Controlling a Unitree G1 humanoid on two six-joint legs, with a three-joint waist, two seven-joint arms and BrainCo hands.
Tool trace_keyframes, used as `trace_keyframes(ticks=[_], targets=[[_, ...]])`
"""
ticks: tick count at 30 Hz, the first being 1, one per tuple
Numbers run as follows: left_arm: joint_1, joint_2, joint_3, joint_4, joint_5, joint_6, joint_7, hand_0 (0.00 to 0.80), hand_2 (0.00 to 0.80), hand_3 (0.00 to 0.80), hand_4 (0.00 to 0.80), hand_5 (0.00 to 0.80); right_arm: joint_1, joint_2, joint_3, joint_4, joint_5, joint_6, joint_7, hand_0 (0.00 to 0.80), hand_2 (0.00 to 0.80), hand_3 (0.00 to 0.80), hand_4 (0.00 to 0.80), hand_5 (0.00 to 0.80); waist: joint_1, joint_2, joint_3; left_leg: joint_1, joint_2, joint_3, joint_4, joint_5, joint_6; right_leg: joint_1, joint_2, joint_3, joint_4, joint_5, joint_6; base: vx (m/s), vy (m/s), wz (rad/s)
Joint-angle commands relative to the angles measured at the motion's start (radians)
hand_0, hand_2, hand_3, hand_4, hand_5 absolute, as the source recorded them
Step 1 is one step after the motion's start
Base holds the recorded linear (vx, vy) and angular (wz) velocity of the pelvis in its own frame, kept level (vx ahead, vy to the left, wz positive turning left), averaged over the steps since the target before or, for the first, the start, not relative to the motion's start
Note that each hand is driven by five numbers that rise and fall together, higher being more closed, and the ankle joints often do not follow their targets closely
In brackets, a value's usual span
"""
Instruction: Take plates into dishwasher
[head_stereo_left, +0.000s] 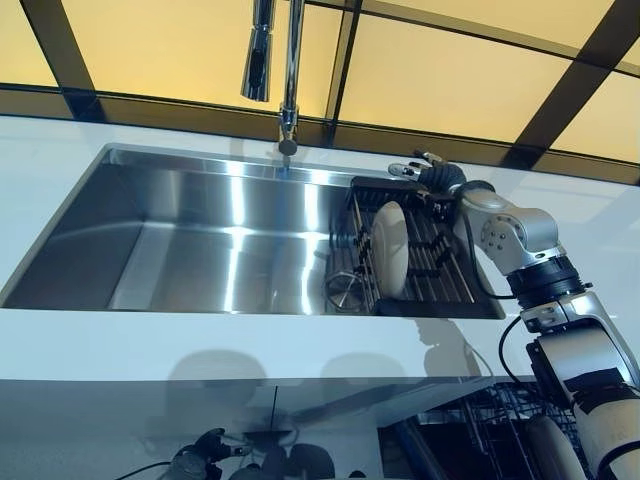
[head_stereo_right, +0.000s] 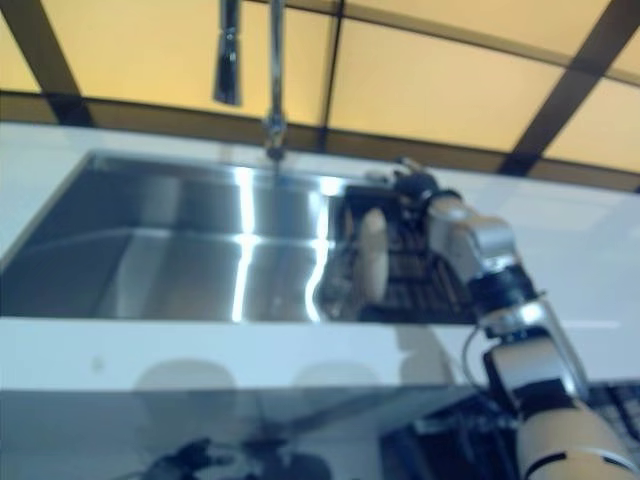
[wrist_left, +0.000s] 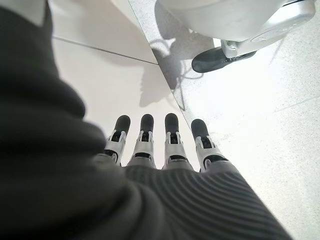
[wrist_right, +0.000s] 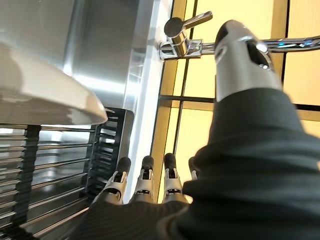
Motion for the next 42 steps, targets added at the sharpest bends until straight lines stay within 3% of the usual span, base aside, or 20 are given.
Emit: trace_keyframes(ticks=[1, 14, 42], targets=[[-0.039, 0.001, -0.064, 0.024, -0.028, 0.004, 0.003, 0.000, 0.000, 0.000, 0.000, 0.000, -0.075, -0.080, 0.014, 0.034, -0.008, -0.018, 0.009, 0.000, 0.000, 0.000, 0.000, 0.000, 0.011, 0.029, -0.044, -0.005, -0.020, 0.090, -0.028, 0.013, 0.060, -0.022, -0.066, 0.062, 0.158, 0.000, 0.072, 0.000, 0.000, 0.00], [-0.034, 0.008, -0.054, 0.029, -0.041, -0.006, 0.009, 0.000, 0.000, 0.000, 0.000, 0.000, -0.029, -0.112, 0.017, 0.082, -0.016, 0.059, 0.119, 0.000, 0.000, 0.000, 0.000, 0.000, 0.003, 0.024, -0.040, -0.007, -0.019, 0.095, -0.028, 0.014, 0.059, -0.030, -0.064, 0.071, 0.164, 0.003, 0.076, 0.000, 0.000, 0.00], [-0.031, 0.000, -0.063, 0.014, -0.050, -0.004, 0.019, 0.000, 0.000, 0.000, 0.000, 0.000, 0.059, -0.049, 0.028, 0.014, -0.039, 0.039, 0.165, 0.000, 0.000, 0.000, 0.000, 0.000, -0.002, 0.029, -0.025, -0.010, -0.017, 0.103, -0.026, 0.016, 0.061, -0.040, -0.063, 0.075, 0.171, 0.003, 0.077, -0.001, 0.000, -0.01]])
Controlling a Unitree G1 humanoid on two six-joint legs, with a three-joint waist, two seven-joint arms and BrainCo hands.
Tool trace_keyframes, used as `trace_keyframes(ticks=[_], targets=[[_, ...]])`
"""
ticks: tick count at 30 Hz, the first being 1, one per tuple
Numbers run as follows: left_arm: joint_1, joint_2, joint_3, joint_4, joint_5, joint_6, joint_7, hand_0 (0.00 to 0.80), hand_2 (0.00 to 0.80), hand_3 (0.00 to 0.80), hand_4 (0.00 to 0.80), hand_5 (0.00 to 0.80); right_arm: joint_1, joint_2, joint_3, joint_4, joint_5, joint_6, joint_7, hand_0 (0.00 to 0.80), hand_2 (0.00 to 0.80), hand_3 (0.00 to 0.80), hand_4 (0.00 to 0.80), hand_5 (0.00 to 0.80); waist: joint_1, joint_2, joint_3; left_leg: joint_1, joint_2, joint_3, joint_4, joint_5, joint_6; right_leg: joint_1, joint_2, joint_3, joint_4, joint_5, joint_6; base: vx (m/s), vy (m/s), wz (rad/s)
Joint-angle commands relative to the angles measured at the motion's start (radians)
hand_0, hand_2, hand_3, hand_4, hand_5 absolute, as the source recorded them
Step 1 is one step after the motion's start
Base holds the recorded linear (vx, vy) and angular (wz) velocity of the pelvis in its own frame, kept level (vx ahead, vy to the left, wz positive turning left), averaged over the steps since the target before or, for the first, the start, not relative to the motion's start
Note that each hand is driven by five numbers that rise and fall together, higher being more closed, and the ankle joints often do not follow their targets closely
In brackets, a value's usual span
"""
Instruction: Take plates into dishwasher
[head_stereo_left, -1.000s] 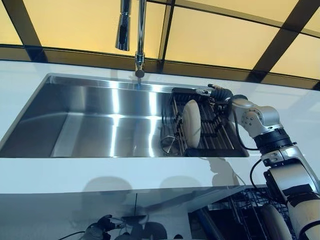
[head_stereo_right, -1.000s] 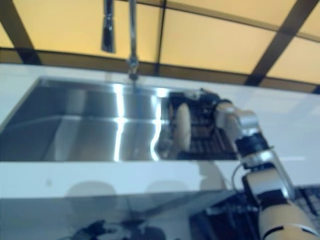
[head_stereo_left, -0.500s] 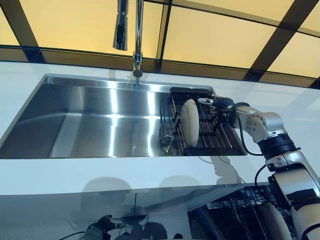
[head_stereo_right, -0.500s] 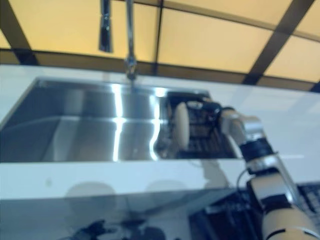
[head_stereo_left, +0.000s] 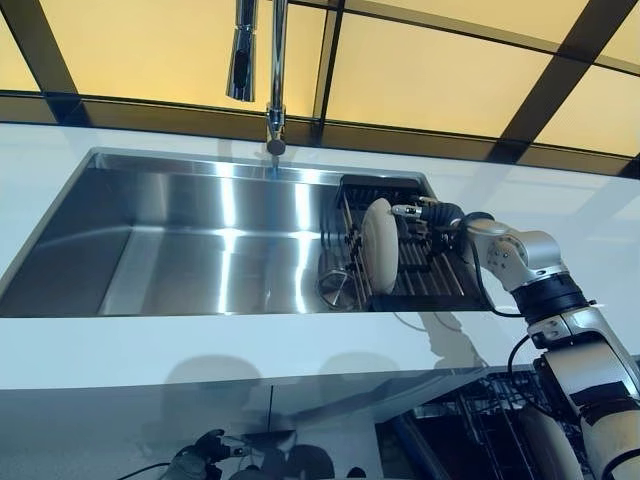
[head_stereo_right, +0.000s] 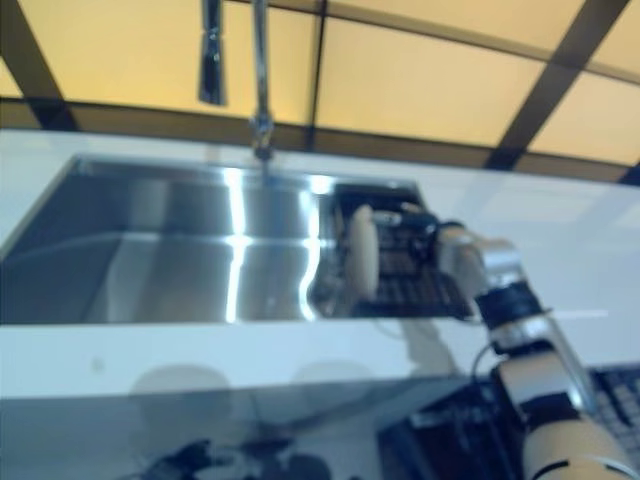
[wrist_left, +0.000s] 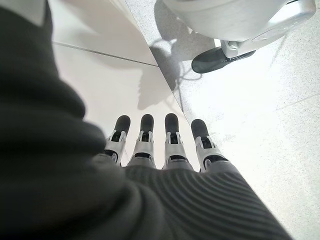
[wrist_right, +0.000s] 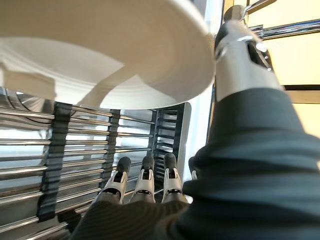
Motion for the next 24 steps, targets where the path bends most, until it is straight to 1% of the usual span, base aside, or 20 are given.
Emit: trace_keyframes(ticks=[1, 11, 14, 19, 21, 24], targets=[[-0.033, 0.000, -0.063, 0.020, -0.040, -0.019, 0.017, 0.000, 0.000, 0.000, 0.000, 0.000, -0.037, -0.023, 0.015, -0.041, -0.016, -0.050, 0.007, 0.000, 0.000, 0.000, 0.000, 0.000, 0.023, 0.029, -0.024, -0.009, -0.019, 0.081, -0.032, 0.015, 0.060, -0.027, -0.062, 0.056, 0.155, 0.003, 0.077, 0.000, 0.000, 0.00], [-0.032, -0.002, -0.062, 0.019, -0.036, -0.022, 0.016, 0.000, 0.000, 0.000, 0.000, 0.000, -0.011, -0.017, 0.009, -0.040, -0.055, -0.059, 0.050, 0.000, 0.000, 0.000, 0.000, 0.000, 0.020, 0.033, -0.024, -0.010, -0.018, 0.083, -0.033, 0.016, 0.060, -0.032, -0.064, 0.055, 0.155, 0.005, 0.079, 0.000, 0.000, 0.00], [-0.032, -0.005, -0.066, 0.013, -0.034, -0.017, 0.016, 0.000, 0.000, 0.000, 0.000, 0.000, 0.003, -0.009, 0.010, -0.035, -0.063, -0.096, 0.065, 0.000, 0.000, 0.000, 0.000, 0.000, 0.023, 0.034, -0.022, -0.011, -0.019, 0.080, -0.032, 0.016, 0.060, -0.032, -0.066, 0.050, 0.157, 0.005, 0.080, 0.000, 0.000, 0.00], [-0.032, -0.004, -0.072, 0.010, -0.032, -0.015, 0.014, 0.000, 0.000, 0.000, 0.000, 0.000, 0.008, 0.000, -0.007, -0.047, -0.059, -0.162, 0.020, 0.000, 0.000, 0.000, 0.000, 0.000, 0.025, 0.036, -0.019, -0.009, -0.020, 0.077, -0.033, 0.014, 0.060, -0.030, -0.067, 0.047, 0.155, 0.007, 0.081, 0.000, 0.000, 0.00], [-0.033, -0.003, -0.072, 0.011, -0.031, -0.017, 0.011, 0.000, 0.000, 0.000, 0.000, 0.000, 0.005, 0.001, -0.018, -0.049, -0.055, -0.174, -0.001, 0.000, 0.000, 0.000, 0.000, 0.000, 0.024, 0.037, -0.019, -0.010, -0.020, 0.077, -0.032, 0.013, 0.060, -0.030, -0.067, 0.048, 0.155, 0.007, 0.082, 0.000, 0.000, 0.00], [-0.035, -0.002, -0.072, 0.010, -0.031, -0.016, 0.009, 0.000, 0.000, 0.000, 0.000, 0.000, -0.002, -0.005, -0.030, -0.044, -0.052, -0.166, -0.011, 0.000, 0.000, 0.000, 0.000, 0.000, 0.025, 0.039, -0.020, -0.009, -0.020, 0.078, -0.032, 0.013, 0.059, -0.030, -0.069, 0.046, 0.155, 0.007, 0.083, 0.000, 0.000, 0.00]])
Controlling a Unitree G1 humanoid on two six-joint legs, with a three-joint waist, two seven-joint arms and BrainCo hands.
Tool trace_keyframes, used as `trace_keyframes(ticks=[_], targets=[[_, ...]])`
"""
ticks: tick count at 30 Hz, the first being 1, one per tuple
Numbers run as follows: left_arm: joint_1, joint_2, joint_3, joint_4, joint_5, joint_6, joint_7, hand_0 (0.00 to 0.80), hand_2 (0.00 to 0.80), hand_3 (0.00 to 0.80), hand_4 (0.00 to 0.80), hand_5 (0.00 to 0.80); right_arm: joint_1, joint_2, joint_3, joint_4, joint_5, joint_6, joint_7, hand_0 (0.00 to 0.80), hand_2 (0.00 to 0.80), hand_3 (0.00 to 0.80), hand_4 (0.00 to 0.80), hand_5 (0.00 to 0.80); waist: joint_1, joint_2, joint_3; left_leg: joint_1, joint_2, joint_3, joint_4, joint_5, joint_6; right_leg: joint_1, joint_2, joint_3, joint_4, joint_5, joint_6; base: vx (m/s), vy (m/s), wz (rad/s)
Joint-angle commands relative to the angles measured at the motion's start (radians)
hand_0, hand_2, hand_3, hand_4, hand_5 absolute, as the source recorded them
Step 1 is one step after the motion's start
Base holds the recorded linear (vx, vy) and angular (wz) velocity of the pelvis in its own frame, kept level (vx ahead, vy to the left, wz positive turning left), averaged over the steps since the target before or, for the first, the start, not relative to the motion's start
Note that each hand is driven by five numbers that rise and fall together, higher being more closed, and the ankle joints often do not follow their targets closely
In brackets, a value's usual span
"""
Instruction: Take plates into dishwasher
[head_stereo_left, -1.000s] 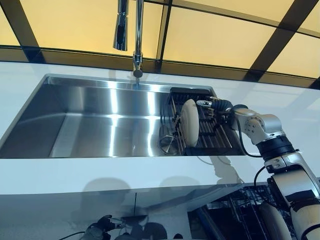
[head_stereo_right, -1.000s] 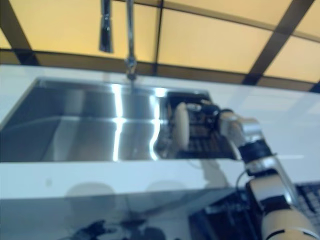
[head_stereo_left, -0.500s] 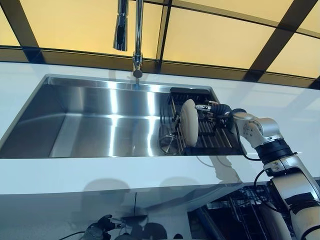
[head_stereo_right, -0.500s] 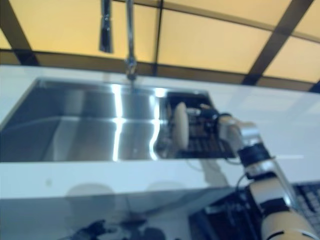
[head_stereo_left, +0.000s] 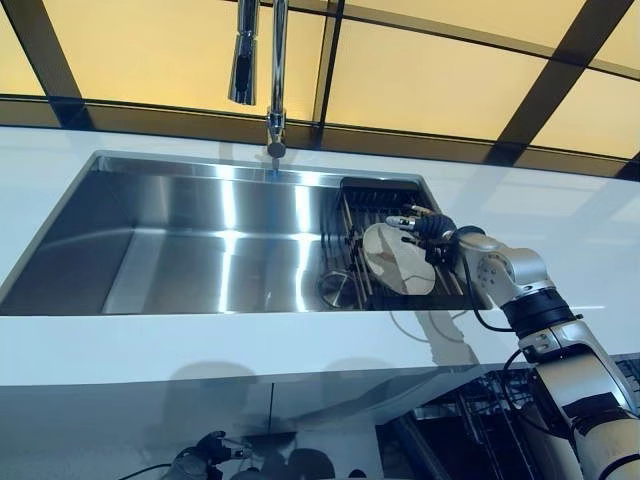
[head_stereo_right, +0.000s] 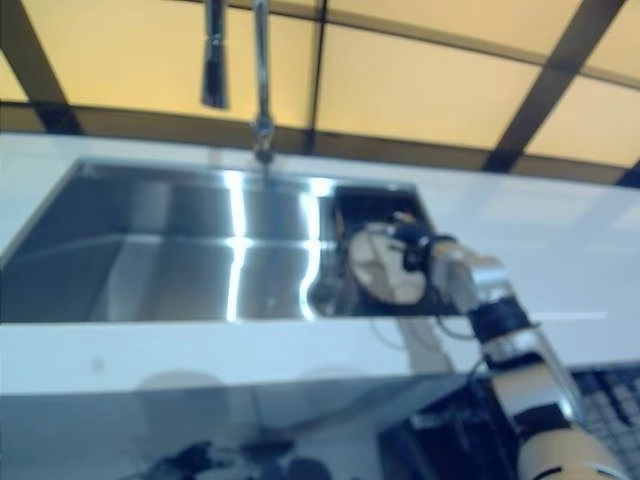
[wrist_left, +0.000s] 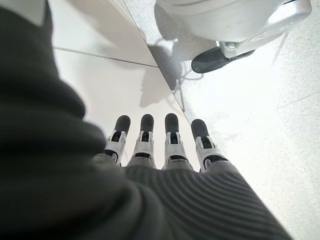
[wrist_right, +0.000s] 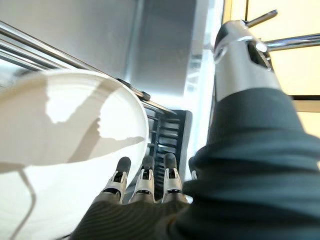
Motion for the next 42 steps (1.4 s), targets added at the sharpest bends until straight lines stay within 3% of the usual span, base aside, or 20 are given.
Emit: trace_keyframes(ticks=[1, 6, 10, 13, 18, 22, 25, 32, 42], targets=[[-0.038, -0.003, -0.055, 0.010, -0.031, -0.016, 0.009, 0.000, 0.000, 0.000, 0.000, 0.000, -0.060, -0.044, -0.029, -0.044, -0.012, -0.065, -0.026, 0.000, 0.000, 0.000, 0.000, 0.000, 0.025, 0.039, -0.003, 0.010, -0.019, 0.075, -0.045, 0.017, 0.058, -0.009, -0.064, 0.039, 0.140, 0.007, 0.084, 0.000, 0.000, 0.00], [-0.034, -0.005, -0.058, 0.015, -0.028, -0.019, 0.013, 0.000, 0.000, 0.000, 0.000, 0.000, -0.070, -0.062, -0.034, -0.017, -0.035, -0.082, -0.029, 0.000, 0.000, 0.000, 0.000, 0.000, 0.028, 0.039, -0.006, 0.012, -0.019, 0.073, -0.044, 0.016, 0.057, -0.010, -0.066, 0.034, 0.142, 0.008, 0.084, 0.000, 0.000, 0.00], [-0.028, -0.003, -0.058, 0.015, -0.027, -0.021, 0.011, 0.000, 0.000, 0.000, 0.000, 0.000, -0.113, -0.114, -0.025, -0.017, -0.270, -0.213, -0.011, 0.000, 0.000, 0.000, 0.000, 0.000, 0.029, 0.038, -0.008, 0.015, -0.019, 0.073, -0.043, 0.014, 0.057, -0.006, -0.066, 0.035, 0.142, 0.007, 0.085, 0.000, 0.000, 0.00], [-0.021, 0.006, -0.046, 0.013, -0.019, -0.025, 0.003, 0.000, 0.000, 0.000, 0.000, 0.000, -0.170, -0.185, 0.007, -0.059, -0.454, -0.255, 0.049, 0.000, 0.000, 0.000, 0.000, 0.000, 0.030, 0.033, -0.010, 0.016, -0.019, 0.073, -0.041, 0.014, 0.057, -0.009, -0.068, 0.035, 0.148, 0.012, 0.089, 0.000, 0.000, 0.00], [-0.006, 0.024, -0.010, 0.004, 0.002, -0.022, -0.004, 0.000, 0.000, 0.000, 0.000, 0.000, -0.235, -0.295, 0.088, -0.135, -0.596, -0.240, 0.205, 0.000, 0.000, 0.000, 0.000, 0.000, 0.025, 0.016, -0.012, 0.016, -0.017, 0.077, -0.041, 0.015, 0.057, -0.015, -0.068, 0.039, 0.158, 0.017, 0.093, 0.003, -0.014, 0.00], [-0.004, 0.038, 0.008, 0.006, 0.006, -0.026, -0.005, 0.000, 0.000, 0.000, 0.000, 0.000, -0.268, -0.345, 0.134, -0.185, -0.608, -0.205, 0.261, 0.000, 0.000, 0.000, 0.000, 0.000, 0.016, 0.003, -0.012, 0.015, -0.014, 0.081, -0.041, 0.014, 0.056, -0.022, -0.066, 0.047, 0.164, 0.021, 0.095, 0.002, -0.024, -0.01], [-0.002, 0.039, 0.016, 0.009, 0.011, -0.027, -0.003, 0.000, 0.000, 0.000, 0.000, 0.000, -0.265, -0.359, 0.145, -0.213, -0.607, -0.168, 0.314, 0.000, 0.000, 0.000, 0.000, 0.000, 0.011, -0.001, -0.013, 0.016, -0.014, 0.082, -0.040, 0.014, 0.057, -0.025, -0.064, 0.050, 0.167, 0.019, 0.094, 0.000, 0.000, 0.00], [0.000, 0.037, 0.027, 0.022, 0.015, -0.037, 0.000, 0.000, 0.000, 0.000, 0.000, 0.000, -0.218, -0.361, 0.158, -0.269, -0.658, -0.167, 0.436, 0.000, 0.000, 0.000, 0.000, 0.000, 0.003, -0.004, -0.005, 0.019, -0.015, 0.087, -0.041, 0.014, 0.059, -0.027, -0.064, 0.050, 0.167, 0.019, 0.093, 0.000, 0.000, 0.00], [0.003, 0.043, 0.025, 0.021, 0.045, -0.029, -0.008, 0.000, 0.000, 0.000, 0.000, 0.000, -0.179, -0.350, 0.148, -0.316, -0.741, -0.224, 0.427, 0.000, 0.000, 0.000, 0.000, 0.000, 0.013, -0.010, 0.017, 0.021, -0.016, 0.077, -0.032, 0.008, 0.059, -0.034, -0.067, 0.045, 0.171, 0.027, 0.097, 0.013, -0.007, 0.00]])
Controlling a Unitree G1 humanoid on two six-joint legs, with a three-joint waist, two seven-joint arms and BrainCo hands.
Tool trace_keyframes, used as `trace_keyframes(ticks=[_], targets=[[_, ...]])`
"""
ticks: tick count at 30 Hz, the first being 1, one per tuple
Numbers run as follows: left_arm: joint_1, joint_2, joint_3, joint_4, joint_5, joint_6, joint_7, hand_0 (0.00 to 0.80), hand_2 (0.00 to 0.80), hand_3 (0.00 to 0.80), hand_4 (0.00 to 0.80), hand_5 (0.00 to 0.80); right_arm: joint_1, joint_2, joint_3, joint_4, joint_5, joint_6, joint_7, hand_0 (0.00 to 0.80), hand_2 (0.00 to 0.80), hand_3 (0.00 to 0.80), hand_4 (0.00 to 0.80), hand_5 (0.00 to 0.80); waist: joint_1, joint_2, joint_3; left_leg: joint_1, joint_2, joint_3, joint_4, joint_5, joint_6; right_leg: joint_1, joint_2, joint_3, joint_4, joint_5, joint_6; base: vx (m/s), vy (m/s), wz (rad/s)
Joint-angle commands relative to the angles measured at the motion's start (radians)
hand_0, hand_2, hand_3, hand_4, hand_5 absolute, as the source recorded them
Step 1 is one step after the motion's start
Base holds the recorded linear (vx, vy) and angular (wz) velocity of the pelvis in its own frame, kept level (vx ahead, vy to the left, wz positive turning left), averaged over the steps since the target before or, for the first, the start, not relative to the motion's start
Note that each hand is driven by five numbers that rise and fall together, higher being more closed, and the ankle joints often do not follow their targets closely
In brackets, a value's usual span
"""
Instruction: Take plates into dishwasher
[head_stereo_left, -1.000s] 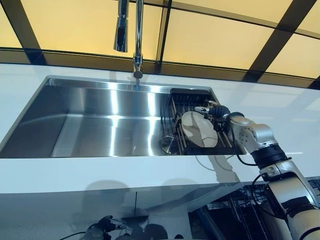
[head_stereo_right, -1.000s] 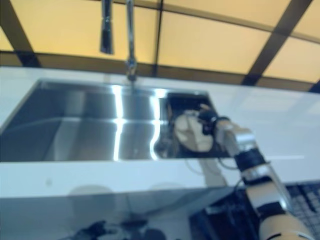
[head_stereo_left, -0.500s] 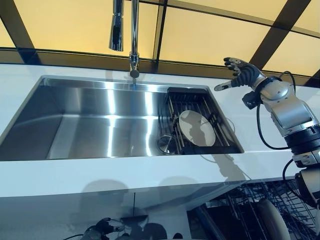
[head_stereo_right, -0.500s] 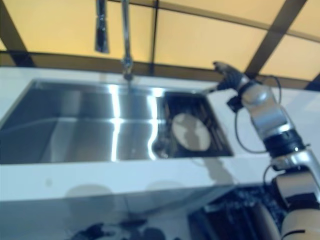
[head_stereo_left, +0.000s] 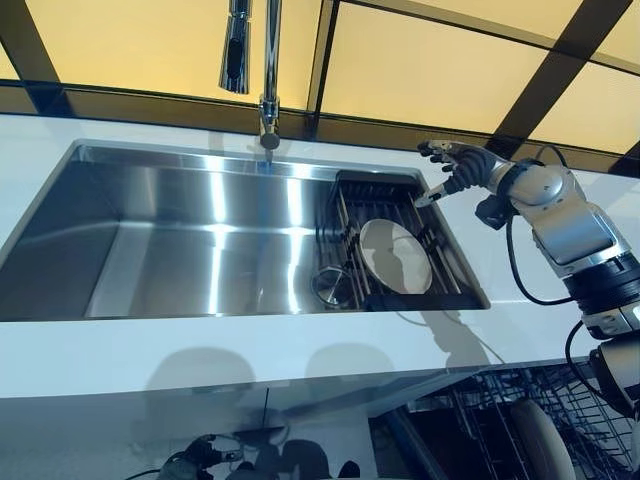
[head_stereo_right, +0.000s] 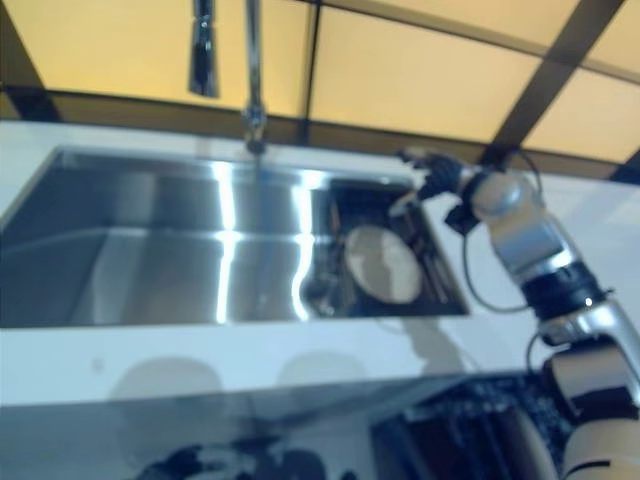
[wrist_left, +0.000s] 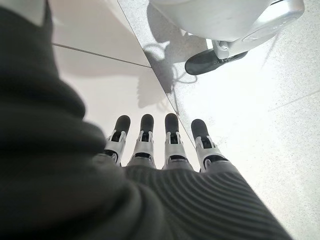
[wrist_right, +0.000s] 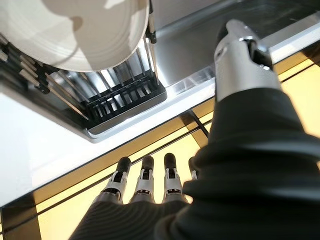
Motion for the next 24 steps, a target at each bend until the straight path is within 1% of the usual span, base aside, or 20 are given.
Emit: trace_keyframes(ticks=[1, 4, 7, 14, 19, 24], targets=[[-0.019, 0.017, -0.019, 0.019, 0.025, -0.014, -0.004, 0.000, 0.000, 0.000, 0.000, 0.000, -0.046, -0.056, 0.025, -0.053, -0.037, -0.046, -0.028, 0.000, 0.000, 0.000, 0.000, 0.000, 0.036, 0.012, -0.015, 0.014, -0.020, 0.077, -0.011, 0.005, 0.058, -0.031, -0.070, 0.042, 0.170, 0.027, 0.094, 0.044, -0.015, 0.00], [-0.017, 0.019, -0.026, 0.011, 0.028, -0.011, -0.005, 0.000, 0.000, 0.000, 0.000, 0.000, -0.054, -0.037, 0.031, -0.042, -0.071, -0.039, -0.047, 0.000, 0.000, 0.000, 0.000, 0.000, 0.044, 0.012, -0.009, 0.013, -0.018, 0.072, -0.010, 0.006, 0.056, -0.029, -0.065, 0.037, 0.163, 0.021, 0.091, 0.037, -0.018, 0.01], [-0.014, 0.020, -0.032, 0.005, 0.038, -0.012, -0.004, 0.000, 0.000, 0.000, 0.000, 0.000, -0.065, -0.022, 0.036, -0.014, -0.098, -0.049, -0.057, 0.000, 0.000, 0.000, 0.000, 0.000, 0.055, 0.011, -0.001, 0.008, -0.016, 0.065, -0.010, 0.007, 0.054, -0.027, -0.061, 0.029, 0.155, 0.017, 0.091, 0.036, -0.028, 0.01], [-0.016, 0.038, -0.057, -0.018, 0.064, -0.005, -0.018, 0.000, 0.000, 0.000, 0.000, 0.000, -0.118, -0.007, 0.087, 0.080, -0.193, -0.096, -0.058, 0.000, 0.000, 0.000, 0.000, 0.000, 0.080, 0.005, 0.021, -0.008, -0.013, 0.032, 0.003, 0.009, 0.052, -0.031, -0.050, 0.023, 0.157, 0.000, 0.087, 0.051, -0.036, 0.13], [-0.034, 0.059, -0.068, -0.048, 0.068, 0.001, -0.021, 0.000, 0.000, 0.000, 0.000, 0.000, -0.178, -0.017, 0.136, 0.138, -0.195, -0.121, -0.059, 0.000, 0.000, 0.000, 0.000, 0.000, 0.096, -0.008, 0.051, -0.028, -0.007, 0.019, 0.003, 0.017, 0.046, -0.043, -0.037, 0.018, 0.153, 0.006, 0.089, -0.005, -0.067, 0.13], [-0.043, 0.069, -0.076, -0.065, 0.058, 0.003, -0.021, 0.000, 0.000, 0.000, 0.000, 0.000, -0.217, -0.021, 0.161, 0.178, -0.168, -0.126, -0.054, 0.000, 0.000, 0.000, 0.000, 0.000, 0.104, -0.012, 0.070, -0.039, -0.003, 0.013, 0.004, 0.022, 0.042, -0.047, -0.034, 0.011, 0.148, 0.007, 0.089, 0.003, -0.042, 0.11]])
